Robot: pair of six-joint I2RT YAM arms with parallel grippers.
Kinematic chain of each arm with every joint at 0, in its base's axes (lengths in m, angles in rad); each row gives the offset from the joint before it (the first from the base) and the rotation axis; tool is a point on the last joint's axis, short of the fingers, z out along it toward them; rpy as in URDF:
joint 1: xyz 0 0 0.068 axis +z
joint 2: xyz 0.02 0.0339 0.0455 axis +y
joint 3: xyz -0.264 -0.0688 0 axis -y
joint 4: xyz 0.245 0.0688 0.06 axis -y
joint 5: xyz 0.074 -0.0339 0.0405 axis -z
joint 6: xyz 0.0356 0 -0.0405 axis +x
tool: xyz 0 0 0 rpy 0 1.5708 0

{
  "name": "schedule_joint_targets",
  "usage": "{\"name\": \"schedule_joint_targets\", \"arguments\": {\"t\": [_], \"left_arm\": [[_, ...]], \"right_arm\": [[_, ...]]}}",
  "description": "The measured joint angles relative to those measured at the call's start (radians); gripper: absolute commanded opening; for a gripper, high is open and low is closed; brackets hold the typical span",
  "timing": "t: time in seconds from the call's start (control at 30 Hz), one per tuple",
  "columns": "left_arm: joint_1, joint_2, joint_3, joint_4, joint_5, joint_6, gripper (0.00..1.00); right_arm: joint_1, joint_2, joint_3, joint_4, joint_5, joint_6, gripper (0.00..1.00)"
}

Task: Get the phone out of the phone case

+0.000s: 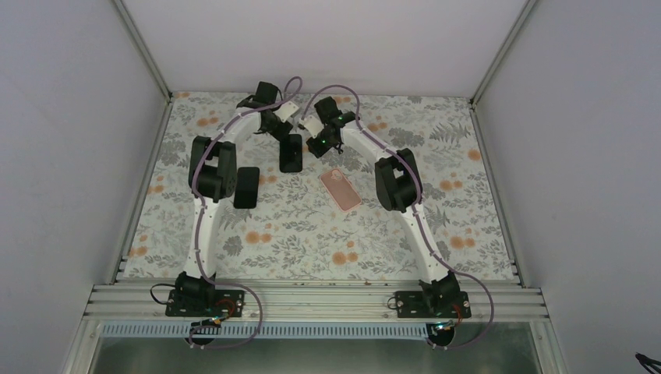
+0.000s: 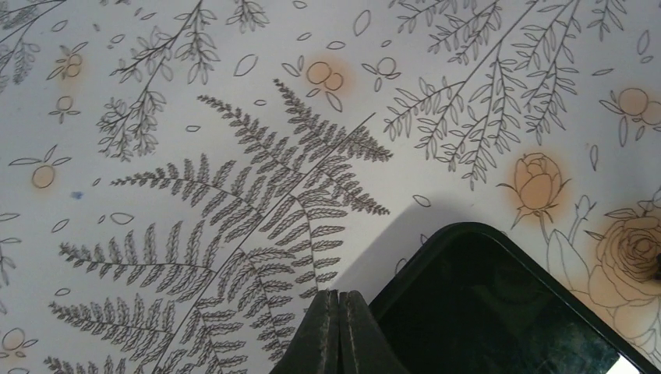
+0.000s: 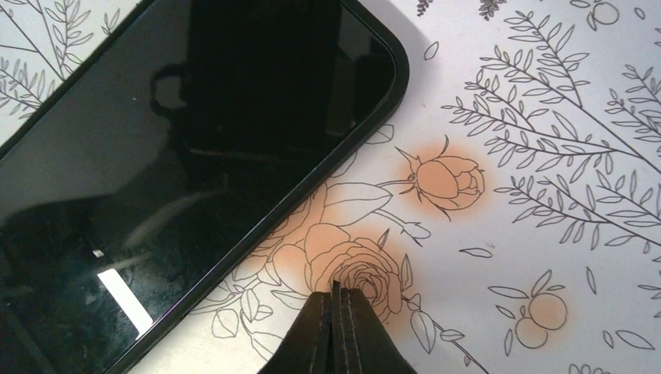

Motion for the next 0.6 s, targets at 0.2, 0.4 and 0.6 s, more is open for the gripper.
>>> {"name": "schedule_joint_targets", "arguments": {"t": [0.2, 0.4, 0.6], "left_arm": [[0.0, 0.007, 0.02, -0.035, -0.005, 0.012, 0.02], [0.01, 0.024, 0.056, -0.074, -0.03, 0.012, 0.02], [0.013, 0.043, 0.085, -0.11, -0.039, 0.016, 0.02]], "right_arm": [[0.0, 0.0, 0.0, -0.002, -0.015, 0.002, 0.03], [0.0, 0.0, 0.0, -0.005, -0.027, 0.002, 0.03], [0.0, 0.0, -0.005, -0.01, -0.064, -0.002, 0.03]]}}
